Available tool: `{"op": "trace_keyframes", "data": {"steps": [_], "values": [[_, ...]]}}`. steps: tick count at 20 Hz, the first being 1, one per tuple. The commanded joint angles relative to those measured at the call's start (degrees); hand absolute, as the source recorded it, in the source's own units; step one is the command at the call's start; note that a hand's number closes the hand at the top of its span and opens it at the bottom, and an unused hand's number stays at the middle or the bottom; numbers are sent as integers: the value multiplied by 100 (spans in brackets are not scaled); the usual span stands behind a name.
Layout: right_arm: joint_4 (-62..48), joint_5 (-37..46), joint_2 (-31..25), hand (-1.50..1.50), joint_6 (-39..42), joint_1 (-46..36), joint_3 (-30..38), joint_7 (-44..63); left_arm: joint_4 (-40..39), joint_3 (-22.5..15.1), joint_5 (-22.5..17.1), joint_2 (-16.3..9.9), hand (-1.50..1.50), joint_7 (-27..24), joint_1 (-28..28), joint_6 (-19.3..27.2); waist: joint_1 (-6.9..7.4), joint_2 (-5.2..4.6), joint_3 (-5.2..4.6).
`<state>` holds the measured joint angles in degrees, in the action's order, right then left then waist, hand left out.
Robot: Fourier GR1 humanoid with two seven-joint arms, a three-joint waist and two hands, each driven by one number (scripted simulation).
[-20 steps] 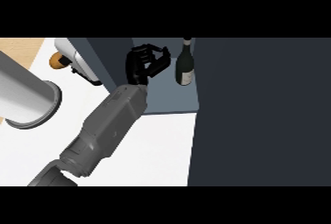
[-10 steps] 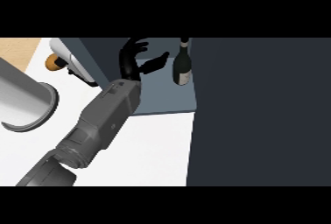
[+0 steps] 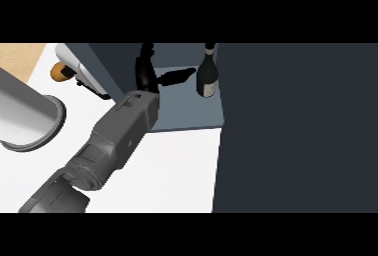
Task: Pick up the wine, place it into the cabinet and close the cabinet
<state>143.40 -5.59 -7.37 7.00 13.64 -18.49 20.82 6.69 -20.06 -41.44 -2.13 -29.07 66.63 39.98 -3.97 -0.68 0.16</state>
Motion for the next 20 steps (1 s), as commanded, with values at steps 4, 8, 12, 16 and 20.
{"op": "trace_keyframes", "data": {"steps": [4,8,12,16,20], "values": [[1012,-563,-162,-150,-26,112,279,555,-124,91,91,-238,-150,-125,5,-209,92,-23,-23],[794,-472,-66,-150,73,315,118,159,-38,129,149,-383,-150,-375,-33,-728,39,-30,-19],[1081,-612,-98,-150,92,564,212,179,152,192,167,-27,-150,-618,-93,-794,93,14,-17],[1053,-565,-115,-150,15,390,319,402,478,274,155,-247,-150,-678,-164,-1311,264,61,-19],[916,-212,-29,-150,90,688,-78,73,919,398,100,-43,-150,-755,-143,-1351,308,97,-18]]}}
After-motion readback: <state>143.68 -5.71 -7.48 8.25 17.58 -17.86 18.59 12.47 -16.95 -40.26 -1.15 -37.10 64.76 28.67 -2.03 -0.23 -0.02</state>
